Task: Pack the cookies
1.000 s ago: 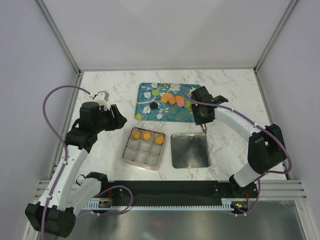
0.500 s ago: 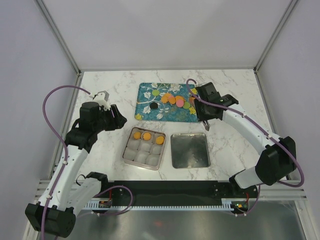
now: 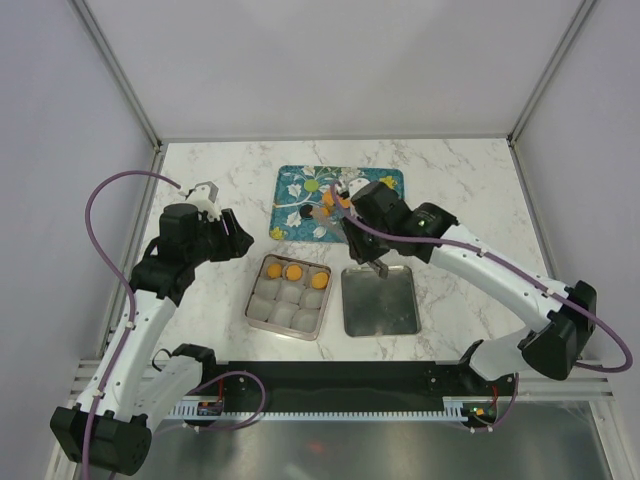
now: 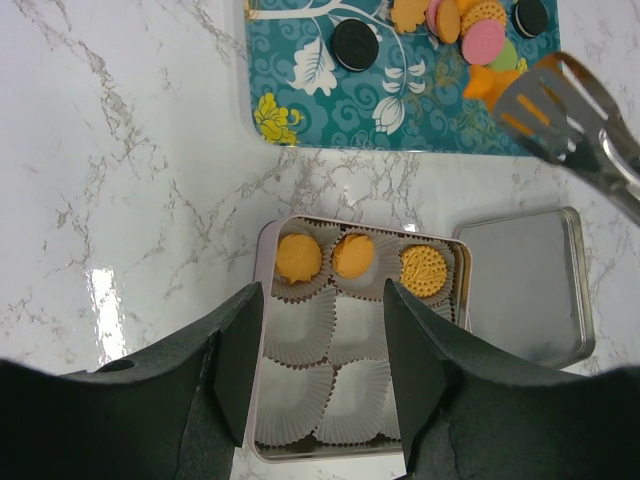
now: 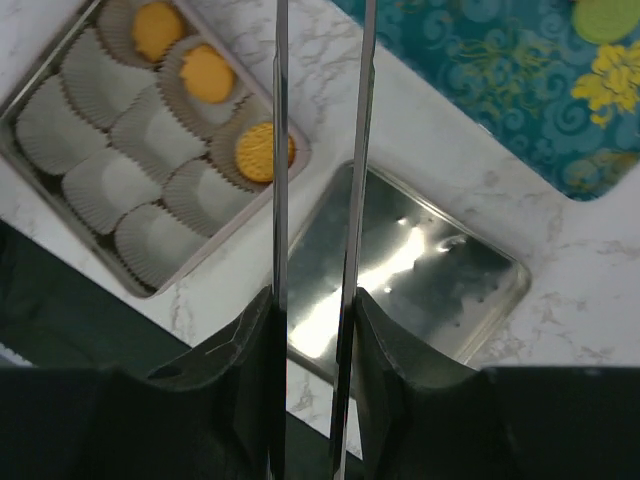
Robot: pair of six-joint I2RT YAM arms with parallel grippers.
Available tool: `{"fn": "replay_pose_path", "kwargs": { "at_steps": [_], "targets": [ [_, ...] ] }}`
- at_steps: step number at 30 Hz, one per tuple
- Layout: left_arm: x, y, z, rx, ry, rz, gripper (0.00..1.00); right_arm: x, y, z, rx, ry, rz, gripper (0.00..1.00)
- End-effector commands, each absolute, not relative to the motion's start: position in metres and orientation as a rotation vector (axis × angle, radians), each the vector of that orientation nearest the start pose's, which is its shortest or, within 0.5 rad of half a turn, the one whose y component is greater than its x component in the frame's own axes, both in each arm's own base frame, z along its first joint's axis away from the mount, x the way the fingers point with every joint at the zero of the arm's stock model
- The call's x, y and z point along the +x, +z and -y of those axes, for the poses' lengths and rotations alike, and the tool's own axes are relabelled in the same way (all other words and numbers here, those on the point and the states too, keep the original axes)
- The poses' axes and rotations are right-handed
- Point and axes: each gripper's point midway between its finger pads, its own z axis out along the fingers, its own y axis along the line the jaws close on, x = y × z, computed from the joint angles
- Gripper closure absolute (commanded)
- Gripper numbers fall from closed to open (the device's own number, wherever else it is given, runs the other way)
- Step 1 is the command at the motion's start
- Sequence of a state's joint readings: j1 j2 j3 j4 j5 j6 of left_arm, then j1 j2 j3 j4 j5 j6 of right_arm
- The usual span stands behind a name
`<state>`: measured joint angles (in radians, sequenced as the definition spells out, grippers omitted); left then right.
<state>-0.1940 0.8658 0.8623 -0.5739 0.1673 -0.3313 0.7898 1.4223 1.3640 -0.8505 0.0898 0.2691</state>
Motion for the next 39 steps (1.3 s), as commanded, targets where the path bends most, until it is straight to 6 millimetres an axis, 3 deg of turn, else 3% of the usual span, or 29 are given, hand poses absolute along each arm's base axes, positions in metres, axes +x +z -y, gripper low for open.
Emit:
{"fn": "replay_pose_path", "kwargs": {
  "at_steps": [1, 3, 9, 16, 26, 39],
  "targets": [
    [0.269, 0.214, 0.095, -0.041, -0.475, -2.14, 0.41, 0.222, 0.232, -0.287, -0.698, 0.492, -2.343, 0.77],
    [0.269, 0.213, 0.095, -0.045, -0.475, -2.143, 0.4, 0.2, 0.228, -0.309, -0.782, 0.525, -2.337, 0.77],
    [0.269, 0.213, 0.094, -0.05, -0.466, -2.144, 0.41, 0.161, 0.206, -0.348, -0.949, 0.529, -2.341, 0.77],
    [0.269, 0.212, 0.093, -0.05, -0.462, -2.146, 0.41, 0.135, 0.186, -0.366, -1.065, 0.517, -2.353, 0.77],
    [0.269, 0.212, 0.093, -0.05, -0.464, -2.147, 0.41, 0.13, 0.161, -0.373, -1.11, 0.458, -2.385, 0.76],
    [0.268, 0.213, 0.094, -0.046, -0.468, -2.145, 0.41, 0.138, 0.152, -0.379, -1.096, 0.406, -2.394, 0.75]
  ]
}}
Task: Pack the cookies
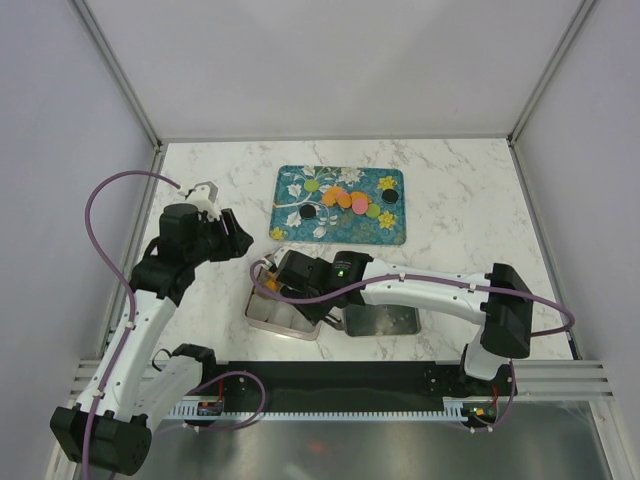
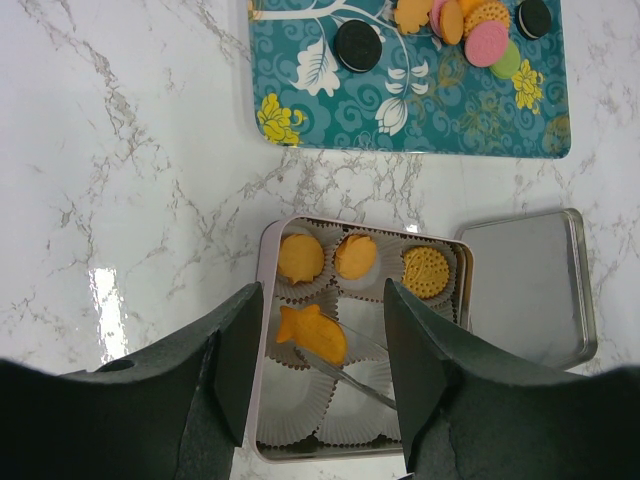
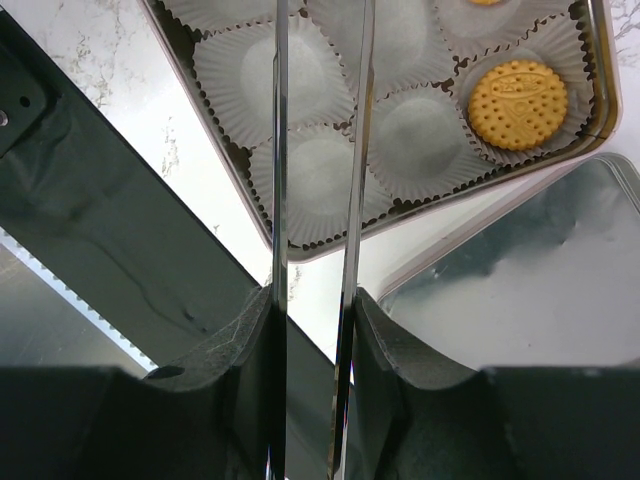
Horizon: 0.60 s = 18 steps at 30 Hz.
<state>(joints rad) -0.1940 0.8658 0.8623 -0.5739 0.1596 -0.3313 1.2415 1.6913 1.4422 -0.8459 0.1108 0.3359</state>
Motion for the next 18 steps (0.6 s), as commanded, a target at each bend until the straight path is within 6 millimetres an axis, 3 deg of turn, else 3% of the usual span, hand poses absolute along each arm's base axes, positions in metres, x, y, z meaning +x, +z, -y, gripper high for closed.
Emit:
{"fn": "replay_pose_path", "kwargs": {
  "at_steps": [1, 18],
  "targets": [
    [0.2684, 0.2133, 0.0937, -0.049, -0.468, -2.144, 0.41, 0.1386, 0.152, -0.3797, -1.095, 0.403, -2.391, 0.74],
    [0.2676, 0.2136, 0.0935, -0.049, -0.468, -2.142, 0.4, 0.1413, 0.1554, -0.38, -1.083, 0.4, -2.381, 0.56]
  ]
}}
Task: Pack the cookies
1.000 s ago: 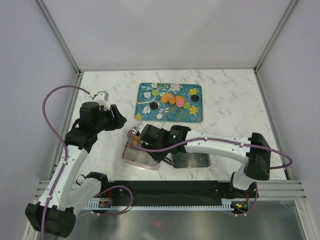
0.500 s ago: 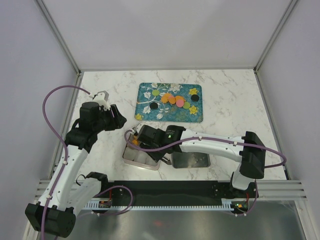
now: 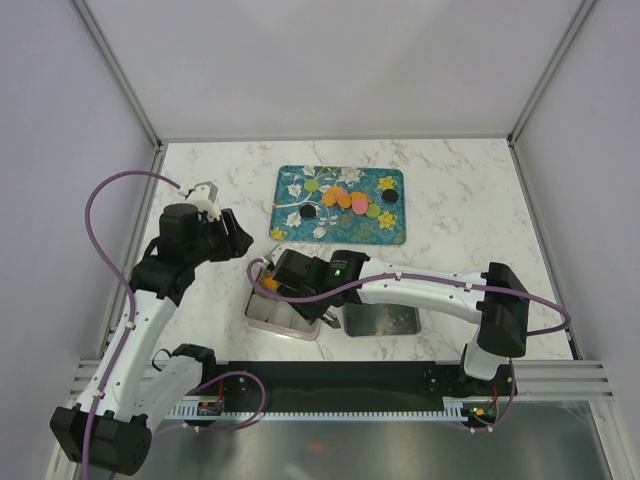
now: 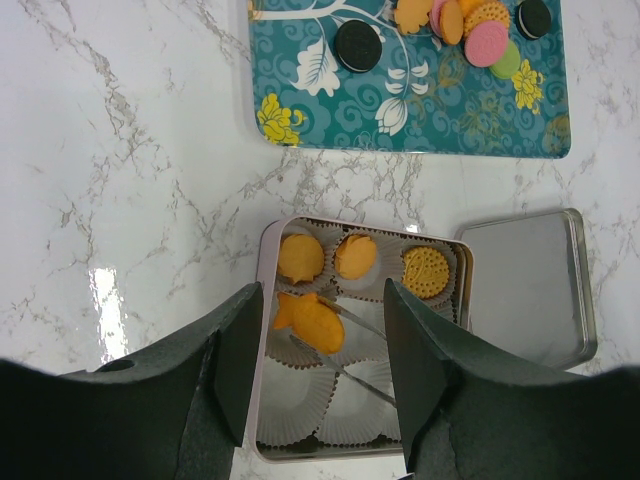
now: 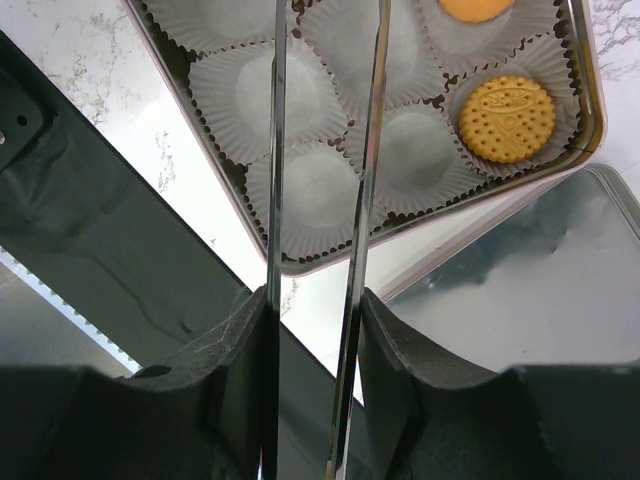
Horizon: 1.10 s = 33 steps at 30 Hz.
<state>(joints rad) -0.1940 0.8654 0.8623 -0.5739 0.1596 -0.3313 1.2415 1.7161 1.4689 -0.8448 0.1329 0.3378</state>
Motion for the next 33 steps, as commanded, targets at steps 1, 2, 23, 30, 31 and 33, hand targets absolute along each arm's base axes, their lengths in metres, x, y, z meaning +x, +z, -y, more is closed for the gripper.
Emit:
{"fn": "replay_pose_path", "kwargs": {
  "at_steps": [1, 2, 23, 30, 31, 33],
  "targets": [
    [0.268, 0.213, 0.094, -0.047, -0.467, -2.145, 0.41, 0.141, 0.156, -0.38, -1.081, 0.401, -2.38, 0.55],
    [0.267, 0.214, 0.094, -0.047, -0.469, -2.141, 0.41, 0.14, 0.156, -0.379, -1.085, 0.401, -2.38, 0.55],
    [0.268, 0.215, 0.093, -0.048, -0.469, -2.138, 0.4, 0.185, 0.21, -0.339, -0.869, 0.362, -2.318, 0.53],
    [0.267, 0.214, 0.094, -0.048, -0.473, -2.139, 0.4, 0.259, 0.21, -0.254, -0.586, 0.162, -2.361, 0.53],
    [0.267, 0.214, 0.094, -0.048, -0.473, -2.139, 0.4, 0.274, 0.206, -0.236, -0.523, 0.112, -2.377, 0.53],
    [0.267, 0.214, 0.094, -0.047, -0.474, -2.14, 0.4, 0.285, 0.196, -0.219, -0.475, 0.055, -2.391, 0.53]
  ]
}}
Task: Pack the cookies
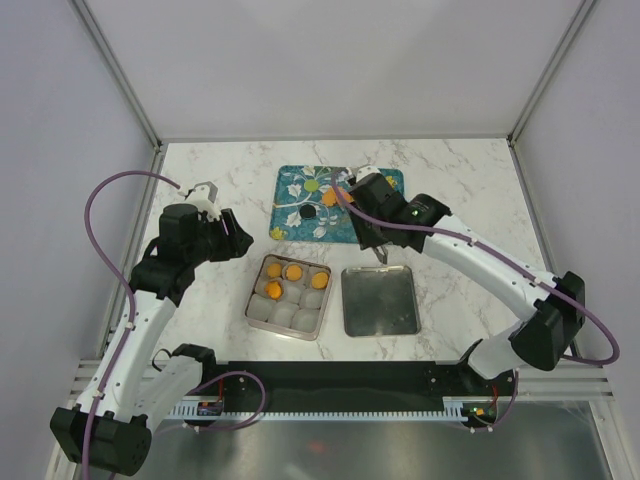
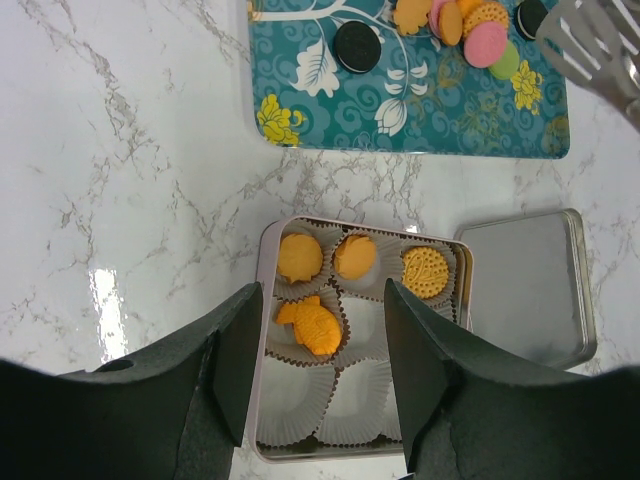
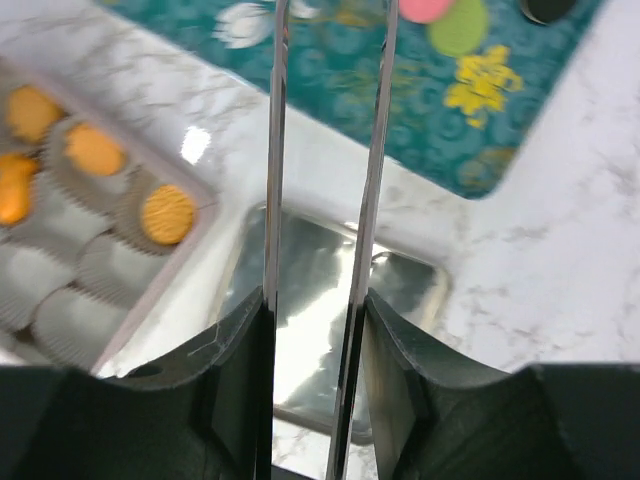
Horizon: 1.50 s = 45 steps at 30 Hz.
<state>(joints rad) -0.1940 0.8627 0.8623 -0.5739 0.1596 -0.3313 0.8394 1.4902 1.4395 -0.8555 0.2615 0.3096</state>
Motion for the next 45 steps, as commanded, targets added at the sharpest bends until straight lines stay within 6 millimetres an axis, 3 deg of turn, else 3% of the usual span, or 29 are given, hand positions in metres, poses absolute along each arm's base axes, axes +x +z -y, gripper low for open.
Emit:
{"fn": "replay_pose_path", "kwargs": {
  "at_steps": [1, 4, 12, 15, 21, 45],
  "targets": [
    [0.267, 0.215, 0.095, -0.043, -0.477, -2.138, 0.4, 0.29, 0.192, -0.214, -0.457, 0.05, -2.399, 0.53],
    [0.267, 0.214, 0.096, -0.04, -0.487, -2.144, 0.4, 0.31, 0.176, -0.192, -0.382, -0.012, -2.432, 0.53],
    [0.267, 0.215, 0.096, -0.042, -0.483, -2.137, 0.4, 0.338, 0.152, -0.202, -0.388, -0.06, -2.457, 0.51],
    [0.267, 0.215, 0.096, -0.042, -0.482, -2.14, 0.4, 0.339, 0.144, -0.211, -0.411, -0.026, -2.473, 0.48],
    [0.267, 0.215, 0.096, -0.041, -0.483, -2.139, 0.4, 0.344, 0.133, -0.209, -0.406, -0.071, -2.487, 0.44],
    [0.267, 0.215, 0.096, -0.042, -0.484, -2.14, 0.4, 0.353, 0.117, -0.218, -0.415, -0.085, -2.518, 0.49]
  ]
}}
